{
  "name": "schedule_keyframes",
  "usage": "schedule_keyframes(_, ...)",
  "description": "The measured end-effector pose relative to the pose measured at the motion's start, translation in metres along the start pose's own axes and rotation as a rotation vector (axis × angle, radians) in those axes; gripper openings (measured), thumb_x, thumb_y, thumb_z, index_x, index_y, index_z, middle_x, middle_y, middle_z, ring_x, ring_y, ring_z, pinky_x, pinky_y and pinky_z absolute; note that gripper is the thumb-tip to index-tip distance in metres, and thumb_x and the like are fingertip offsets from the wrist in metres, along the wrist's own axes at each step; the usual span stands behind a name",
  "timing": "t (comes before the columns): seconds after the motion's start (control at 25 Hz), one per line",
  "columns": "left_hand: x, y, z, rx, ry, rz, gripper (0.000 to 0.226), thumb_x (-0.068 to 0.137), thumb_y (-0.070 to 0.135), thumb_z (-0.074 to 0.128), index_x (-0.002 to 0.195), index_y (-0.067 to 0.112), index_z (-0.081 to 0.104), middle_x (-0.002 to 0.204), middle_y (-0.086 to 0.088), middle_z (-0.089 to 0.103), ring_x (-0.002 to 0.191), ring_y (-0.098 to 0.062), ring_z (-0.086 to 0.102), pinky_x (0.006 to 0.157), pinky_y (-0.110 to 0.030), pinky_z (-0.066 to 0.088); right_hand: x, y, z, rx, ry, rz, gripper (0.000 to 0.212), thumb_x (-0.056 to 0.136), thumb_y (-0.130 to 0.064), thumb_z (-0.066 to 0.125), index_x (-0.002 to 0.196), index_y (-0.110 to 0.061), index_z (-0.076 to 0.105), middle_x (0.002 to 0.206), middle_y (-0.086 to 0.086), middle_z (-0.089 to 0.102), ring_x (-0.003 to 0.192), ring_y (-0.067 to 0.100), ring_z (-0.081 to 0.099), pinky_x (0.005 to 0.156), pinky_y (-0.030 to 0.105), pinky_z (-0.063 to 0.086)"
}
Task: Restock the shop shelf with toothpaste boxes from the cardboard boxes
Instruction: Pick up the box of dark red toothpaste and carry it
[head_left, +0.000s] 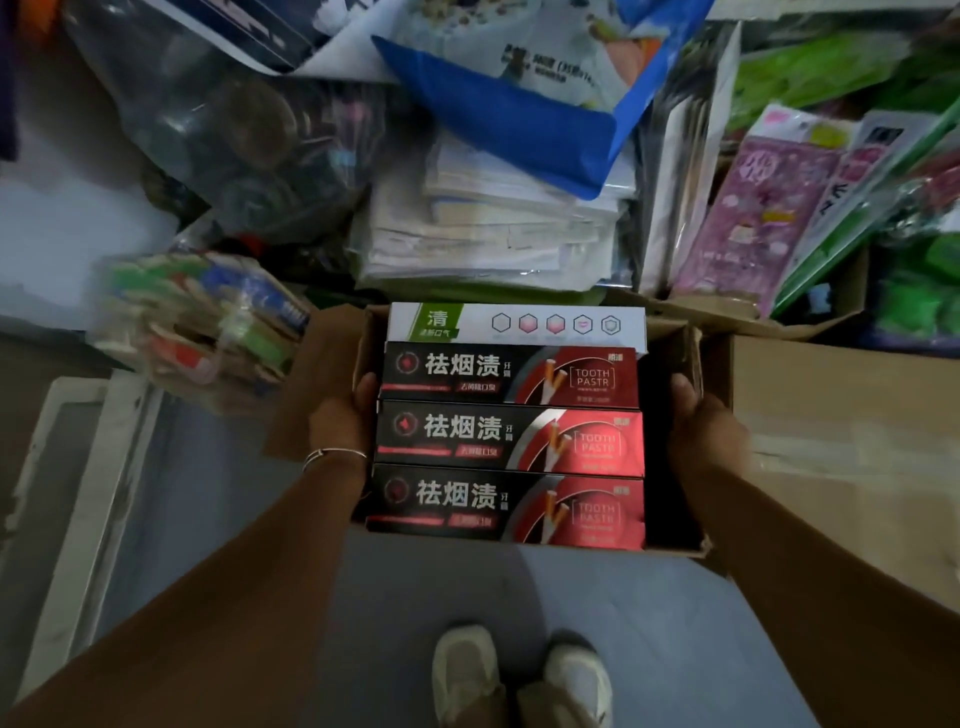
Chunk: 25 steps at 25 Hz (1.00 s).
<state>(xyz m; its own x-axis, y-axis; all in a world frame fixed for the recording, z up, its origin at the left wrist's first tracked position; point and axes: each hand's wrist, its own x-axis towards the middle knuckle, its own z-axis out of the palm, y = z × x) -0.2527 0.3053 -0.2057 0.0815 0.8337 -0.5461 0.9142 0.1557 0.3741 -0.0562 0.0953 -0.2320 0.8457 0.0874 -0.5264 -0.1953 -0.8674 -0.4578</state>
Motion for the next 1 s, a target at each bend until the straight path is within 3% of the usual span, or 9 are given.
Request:
schedule_keyframes(0.44,-0.035,0.019,-0.023,-0.062,0.057,0.057,0.058,0.096,0.039,0.040,0.117,-0.013,0.054,0.115,-0.040,0.053,0.112,-0.048,0.050,0.098,-0.049,0.039,-0.026,-0.002,-0.036,-0.059,0.086,-0.025,0.055,0.100,-0.043,0.033,0.106,0.004,0.060,0.107,0.028,0.062,0.102,0.041,0.057,0.074,0.035,0.038)
schedule_keyframes(0.64,-0.110,0.072,-0.071,0.057,0.030,0.248,0.065,0.091,0.048,0.037,0.118,-0.009,0.054,0.112,-0.037,0.055,0.108,-0.047,0.052,0.078,-0.039,0.034,-0.082,-0.002,-0.125,0.042,0.109,0.048,0.056,0.099,-0.045,0.031,0.105,0.003,0.059,0.110,0.027,0.061,0.105,0.040,0.056,0.083,0.038,0.042)
schedule_keyframes(0.76,-0.166,0.115,-0.103,0.181,0.001,0.343,0.053,0.100,0.030,0.033,0.110,-0.017,0.056,0.113,-0.039,0.054,0.110,-0.046,0.051,0.083,-0.042,0.036,-0.124,0.004,-0.187,0.110,0.176,0.110,0.056,0.099,-0.045,0.031,0.106,0.003,0.059,0.111,0.027,0.061,0.105,0.039,0.056,0.078,0.036,0.040)
schedule_keyframes(1.0,-0.277,0.192,-0.131,0.340,-0.103,0.558,0.054,0.100,0.036,0.029,0.117,-0.007,0.058,0.122,-0.033,0.055,0.117,-0.042,0.050,0.099,-0.042,0.036,-0.213,0.043,-0.302,0.235,0.337,0.306,0.059,0.099,-0.047,0.030,0.111,0.003,0.057,0.115,0.029,0.058,0.109,0.042,0.054,0.087,0.041,0.042)
